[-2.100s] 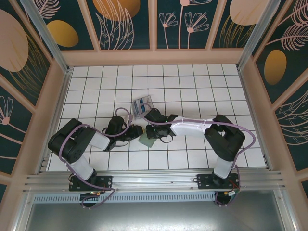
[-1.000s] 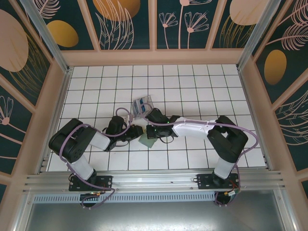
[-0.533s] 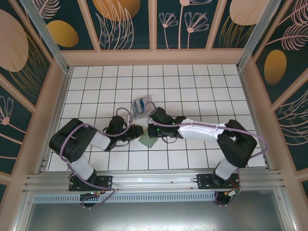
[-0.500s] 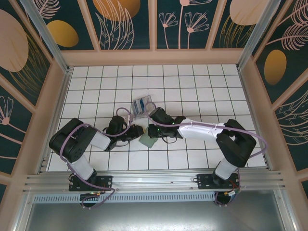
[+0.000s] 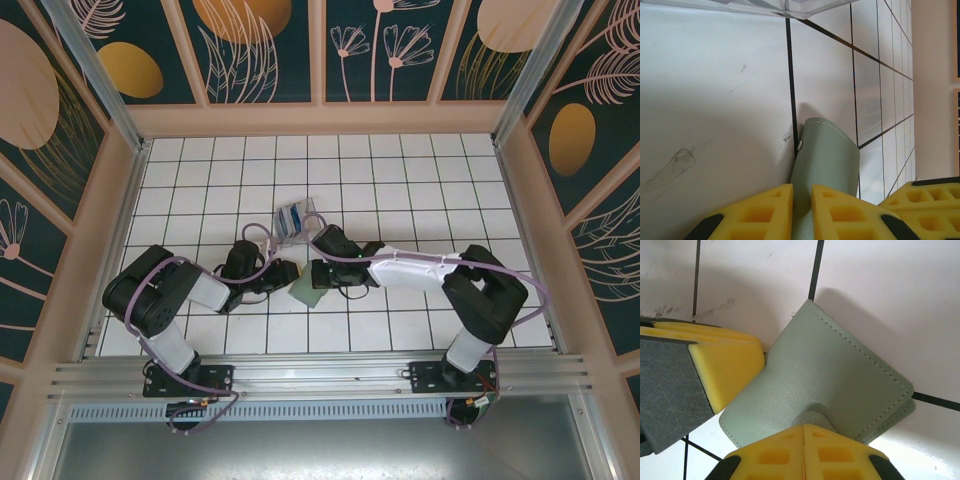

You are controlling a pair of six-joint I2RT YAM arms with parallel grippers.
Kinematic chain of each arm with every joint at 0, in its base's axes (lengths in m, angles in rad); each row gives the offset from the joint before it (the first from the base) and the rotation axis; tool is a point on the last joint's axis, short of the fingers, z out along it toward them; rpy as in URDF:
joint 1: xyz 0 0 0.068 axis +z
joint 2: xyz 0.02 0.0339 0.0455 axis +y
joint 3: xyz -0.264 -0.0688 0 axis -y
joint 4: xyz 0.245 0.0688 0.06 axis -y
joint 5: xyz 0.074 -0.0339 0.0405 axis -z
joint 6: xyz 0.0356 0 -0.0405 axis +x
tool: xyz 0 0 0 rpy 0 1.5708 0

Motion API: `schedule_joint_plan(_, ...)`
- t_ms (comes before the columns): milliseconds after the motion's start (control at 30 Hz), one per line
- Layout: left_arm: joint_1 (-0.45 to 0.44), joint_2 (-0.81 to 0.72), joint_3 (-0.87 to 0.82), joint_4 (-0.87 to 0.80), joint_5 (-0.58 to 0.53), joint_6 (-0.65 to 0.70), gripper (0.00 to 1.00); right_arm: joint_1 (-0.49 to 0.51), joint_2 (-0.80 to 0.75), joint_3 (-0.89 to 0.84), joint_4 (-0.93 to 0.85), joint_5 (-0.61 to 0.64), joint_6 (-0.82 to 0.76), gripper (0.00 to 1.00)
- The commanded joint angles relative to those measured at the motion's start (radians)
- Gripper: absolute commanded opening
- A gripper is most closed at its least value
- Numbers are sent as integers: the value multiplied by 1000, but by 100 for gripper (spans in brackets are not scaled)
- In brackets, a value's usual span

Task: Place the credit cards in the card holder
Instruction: Close the button on the card holder.

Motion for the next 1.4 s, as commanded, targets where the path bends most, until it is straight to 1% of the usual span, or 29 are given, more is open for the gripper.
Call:
schedule_joint_plan(0, -36, 64, -28, -202, 18, -6, 19, -3, 17, -18, 12, -27, 19, 8)
schedule_joint_plan(600, -36, 69, -29, -201, 16, -7, 19, -8, 47, -32, 48, -48, 12, 7)
schedule_joint_plan(767, -36, 69, -34, -197, 15, -7, 19, -13, 10, -35, 61, -60, -9, 8)
schedule_joint_plan(1067, -36, 77, -32, -191, 17, -7, 19, -62, -57, -102, 132, -158, -7, 11)
schedule_joint_plan(1367, -36, 77, -35, -191, 15, -9, 19, -64, -22, -103, 154, -169, -1, 12)
